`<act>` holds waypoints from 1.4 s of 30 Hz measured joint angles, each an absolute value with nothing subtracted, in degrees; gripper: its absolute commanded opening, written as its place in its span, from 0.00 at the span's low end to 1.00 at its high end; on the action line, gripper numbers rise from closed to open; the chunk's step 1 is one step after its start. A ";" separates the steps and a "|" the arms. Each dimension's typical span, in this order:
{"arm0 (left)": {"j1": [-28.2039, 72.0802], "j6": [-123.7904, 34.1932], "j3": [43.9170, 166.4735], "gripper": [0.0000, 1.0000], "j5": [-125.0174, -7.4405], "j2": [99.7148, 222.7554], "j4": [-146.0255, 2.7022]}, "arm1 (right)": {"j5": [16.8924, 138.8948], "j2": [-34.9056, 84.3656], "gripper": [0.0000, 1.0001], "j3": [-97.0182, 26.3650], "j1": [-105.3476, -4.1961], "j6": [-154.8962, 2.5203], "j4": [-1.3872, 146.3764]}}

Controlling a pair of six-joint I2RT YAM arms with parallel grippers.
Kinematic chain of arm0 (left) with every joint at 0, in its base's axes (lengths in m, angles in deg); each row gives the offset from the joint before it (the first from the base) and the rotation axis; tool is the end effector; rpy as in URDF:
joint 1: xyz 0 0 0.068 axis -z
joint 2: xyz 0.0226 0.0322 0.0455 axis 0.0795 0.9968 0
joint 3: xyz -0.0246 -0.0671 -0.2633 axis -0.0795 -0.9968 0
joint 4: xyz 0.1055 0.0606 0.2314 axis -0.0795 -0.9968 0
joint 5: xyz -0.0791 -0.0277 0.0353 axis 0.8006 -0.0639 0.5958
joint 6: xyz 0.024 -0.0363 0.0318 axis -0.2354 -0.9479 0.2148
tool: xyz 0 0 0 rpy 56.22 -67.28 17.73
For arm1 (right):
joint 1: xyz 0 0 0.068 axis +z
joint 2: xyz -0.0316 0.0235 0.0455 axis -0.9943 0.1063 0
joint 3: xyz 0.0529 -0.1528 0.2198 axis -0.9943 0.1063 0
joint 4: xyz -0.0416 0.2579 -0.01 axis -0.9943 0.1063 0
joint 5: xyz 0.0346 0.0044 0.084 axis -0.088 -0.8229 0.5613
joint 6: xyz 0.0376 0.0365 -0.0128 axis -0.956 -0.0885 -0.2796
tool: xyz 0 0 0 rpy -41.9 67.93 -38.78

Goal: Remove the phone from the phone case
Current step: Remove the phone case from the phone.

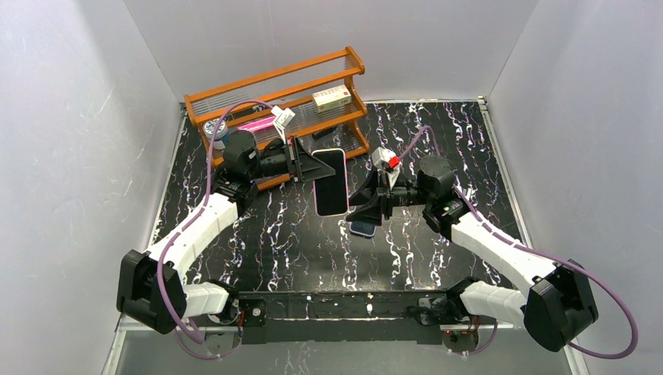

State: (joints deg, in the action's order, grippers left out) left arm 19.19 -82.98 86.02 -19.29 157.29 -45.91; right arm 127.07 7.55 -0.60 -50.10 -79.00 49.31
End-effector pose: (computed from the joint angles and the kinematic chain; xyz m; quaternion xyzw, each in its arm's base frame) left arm 0.2449 -0.1397 0.3585 0.2152 0.6381 -0.6445 0.3621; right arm 0.1882 0.1617 0.3095 -0.4585 0.5401 0.5429 0.4509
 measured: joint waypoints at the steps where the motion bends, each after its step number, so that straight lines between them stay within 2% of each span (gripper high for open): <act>1: 19.19 -82.69 86.02 0.00 -19.66 157.29 -45.97 | 127.66 7.57 0.56 -0.60 -50.03 -79.83 48.79; 5: 19.19 -82.28 86.02 0.00 -20.23 157.29 -45.91 | 129.19 7.59 0.56 -0.60 -50.01 -82.13 47.12; 14: 19.19 -82.58 86.00 0.00 -20.36 157.29 -45.21 | 129.74 9.38 0.48 -0.60 -50.03 -84.23 44.46; 21: 19.49 -84.03 86.00 0.00 -21.13 157.29 -43.11 | 130.46 12.36 0.29 -0.73 -50.03 -84.66 42.86; 23: 19.60 -84.27 85.97 0.00 -21.32 157.29 -42.78 | 131.51 13.10 0.27 -0.88 -50.01 -84.62 42.62; 30: 19.69 -84.86 85.52 0.00 -21.56 157.14 -41.97 | 133.82 14.21 0.39 -2.11 -50.03 -84.16 42.67; 34: 19.97 -84.83 85.01 0.00 -21.56 156.98 -41.87 | 133.85 14.19 0.43 -2.43 -50.03 -84.03 42.69; 42: 20.06 -84.70 84.93 0.00 -21.54 156.98 -41.65 | 133.52 13.58 0.35 -2.43 -50.03 -84.18 42.75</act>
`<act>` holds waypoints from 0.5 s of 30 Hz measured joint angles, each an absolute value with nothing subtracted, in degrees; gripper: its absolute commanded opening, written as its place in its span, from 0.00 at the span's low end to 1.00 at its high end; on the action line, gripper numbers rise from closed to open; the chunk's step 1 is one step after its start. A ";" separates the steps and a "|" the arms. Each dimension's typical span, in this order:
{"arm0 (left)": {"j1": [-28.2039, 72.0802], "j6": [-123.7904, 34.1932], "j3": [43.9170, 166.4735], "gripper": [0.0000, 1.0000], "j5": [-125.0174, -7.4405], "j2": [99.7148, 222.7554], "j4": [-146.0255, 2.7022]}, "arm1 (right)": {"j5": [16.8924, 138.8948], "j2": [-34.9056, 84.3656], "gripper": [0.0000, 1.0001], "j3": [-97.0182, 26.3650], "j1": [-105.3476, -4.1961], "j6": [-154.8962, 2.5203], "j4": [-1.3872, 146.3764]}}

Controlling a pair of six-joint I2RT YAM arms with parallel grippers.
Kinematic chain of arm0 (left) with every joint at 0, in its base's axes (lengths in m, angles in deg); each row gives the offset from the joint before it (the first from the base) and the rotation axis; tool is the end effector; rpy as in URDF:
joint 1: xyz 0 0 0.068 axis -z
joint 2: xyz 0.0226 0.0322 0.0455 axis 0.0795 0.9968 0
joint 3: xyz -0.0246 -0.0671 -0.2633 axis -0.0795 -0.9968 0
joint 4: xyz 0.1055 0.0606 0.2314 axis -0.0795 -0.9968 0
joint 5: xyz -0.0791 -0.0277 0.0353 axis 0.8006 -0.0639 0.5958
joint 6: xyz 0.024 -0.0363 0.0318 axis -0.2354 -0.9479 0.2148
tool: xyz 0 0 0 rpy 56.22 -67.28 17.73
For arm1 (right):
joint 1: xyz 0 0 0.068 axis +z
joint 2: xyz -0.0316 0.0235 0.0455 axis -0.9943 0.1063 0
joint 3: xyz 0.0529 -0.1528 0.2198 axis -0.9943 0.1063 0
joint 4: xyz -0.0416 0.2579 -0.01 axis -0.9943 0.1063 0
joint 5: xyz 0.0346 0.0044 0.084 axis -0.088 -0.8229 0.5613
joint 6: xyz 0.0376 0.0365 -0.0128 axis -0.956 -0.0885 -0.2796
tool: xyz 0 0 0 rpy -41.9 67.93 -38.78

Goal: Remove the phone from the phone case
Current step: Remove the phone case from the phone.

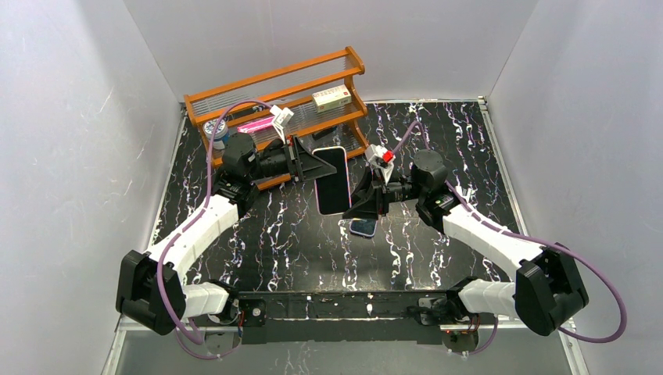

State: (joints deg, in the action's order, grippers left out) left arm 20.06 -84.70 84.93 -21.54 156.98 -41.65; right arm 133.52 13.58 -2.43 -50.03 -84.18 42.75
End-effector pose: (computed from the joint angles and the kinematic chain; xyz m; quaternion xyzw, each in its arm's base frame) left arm 0.2416 -0.1420 0.3605 0.2094 0.6237 -0.6502 0.3799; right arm 0.2021 0.1739 0.3060 -0.4699 0.5211 0.5844 0.4076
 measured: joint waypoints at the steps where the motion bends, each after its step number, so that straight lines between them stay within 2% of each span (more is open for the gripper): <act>1: 20.06 -84.72 84.93 0.00 -21.54 156.98 -41.62 | 133.50 13.51 0.34 -2.43 -50.03 -84.23 42.80; 4: 20.06 -84.64 84.88 0.00 -21.50 156.79 -41.36 | 133.50 13.51 0.26 -2.43 -50.03 -84.51 43.08; 11: 20.19 -84.94 84.12 0.00 -21.39 155.59 -40.82 | 134.28 13.58 0.01 -2.43 -50.01 -85.43 43.34; 15: 20.59 -85.99 83.55 0.00 -21.83 155.37 -40.77 | 135.35 14.28 0.01 -2.74 -50.03 -83.22 43.52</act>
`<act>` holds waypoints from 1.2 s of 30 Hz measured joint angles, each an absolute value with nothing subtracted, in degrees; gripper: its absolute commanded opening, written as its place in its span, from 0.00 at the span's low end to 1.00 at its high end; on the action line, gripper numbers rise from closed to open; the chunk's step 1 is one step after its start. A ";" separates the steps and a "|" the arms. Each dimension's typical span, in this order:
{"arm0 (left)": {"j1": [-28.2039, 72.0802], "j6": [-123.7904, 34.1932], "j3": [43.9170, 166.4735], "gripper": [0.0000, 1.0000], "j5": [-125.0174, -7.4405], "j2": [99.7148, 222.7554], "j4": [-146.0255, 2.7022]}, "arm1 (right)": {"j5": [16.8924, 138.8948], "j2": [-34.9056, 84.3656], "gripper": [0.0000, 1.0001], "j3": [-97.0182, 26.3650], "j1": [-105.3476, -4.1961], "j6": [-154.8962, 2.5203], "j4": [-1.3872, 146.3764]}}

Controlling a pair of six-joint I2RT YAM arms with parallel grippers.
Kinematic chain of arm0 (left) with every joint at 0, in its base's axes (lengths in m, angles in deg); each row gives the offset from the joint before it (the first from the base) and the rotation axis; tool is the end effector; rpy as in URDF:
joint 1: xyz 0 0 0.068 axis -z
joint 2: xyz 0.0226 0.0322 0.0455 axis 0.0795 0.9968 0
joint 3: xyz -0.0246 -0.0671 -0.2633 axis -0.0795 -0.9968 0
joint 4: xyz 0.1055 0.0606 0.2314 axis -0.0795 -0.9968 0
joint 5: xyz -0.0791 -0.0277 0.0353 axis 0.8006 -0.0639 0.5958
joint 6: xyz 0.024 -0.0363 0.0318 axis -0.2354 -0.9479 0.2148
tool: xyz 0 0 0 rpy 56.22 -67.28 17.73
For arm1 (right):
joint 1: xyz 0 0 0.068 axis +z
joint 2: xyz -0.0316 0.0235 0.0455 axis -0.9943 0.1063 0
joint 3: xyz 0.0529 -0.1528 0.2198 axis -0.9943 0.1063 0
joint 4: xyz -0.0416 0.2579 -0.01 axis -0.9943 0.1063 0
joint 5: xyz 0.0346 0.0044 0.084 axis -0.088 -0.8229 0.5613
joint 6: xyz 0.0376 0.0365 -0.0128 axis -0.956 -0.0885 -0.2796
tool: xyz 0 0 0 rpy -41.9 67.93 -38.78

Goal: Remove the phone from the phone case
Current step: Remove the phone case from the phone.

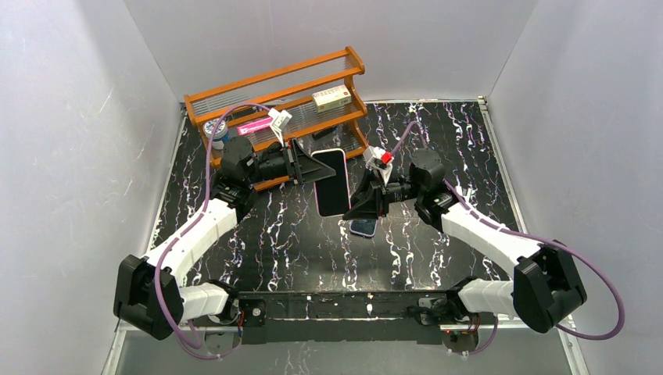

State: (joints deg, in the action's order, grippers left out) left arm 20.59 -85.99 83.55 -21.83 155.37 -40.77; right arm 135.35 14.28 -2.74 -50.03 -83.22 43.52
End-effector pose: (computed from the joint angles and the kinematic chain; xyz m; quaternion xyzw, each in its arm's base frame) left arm 0.2338 -0.1411 0.3609 0.2076 0.6194 -0.6564 0.3774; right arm 0.2032 0.1752 0.3036 -0.4801 0.5163 0.5883 0.3961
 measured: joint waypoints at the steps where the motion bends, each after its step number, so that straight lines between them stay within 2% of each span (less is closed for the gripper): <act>1: 20.61 -86.41 83.22 0.00 -22.04 155.24 -40.77 | 135.68 14.56 0.01 -2.98 -50.01 -82.08 44.11; 17: 20.28 -89.66 82.41 0.00 -23.53 156.07 -39.53 | 136.01 17.56 0.01 -12.29 -49.90 -50.96 68.65; 30: 20.04 -93.01 82.37 0.00 -24.97 157.88 -39.75 | 124.95 19.90 0.01 -12.95 -49.20 -34.76 71.80; 36: 20.04 -93.18 82.37 0.00 -26.02 158.71 -40.38 | 122.20 20.71 0.01 -12.95 -49.00 -32.10 71.87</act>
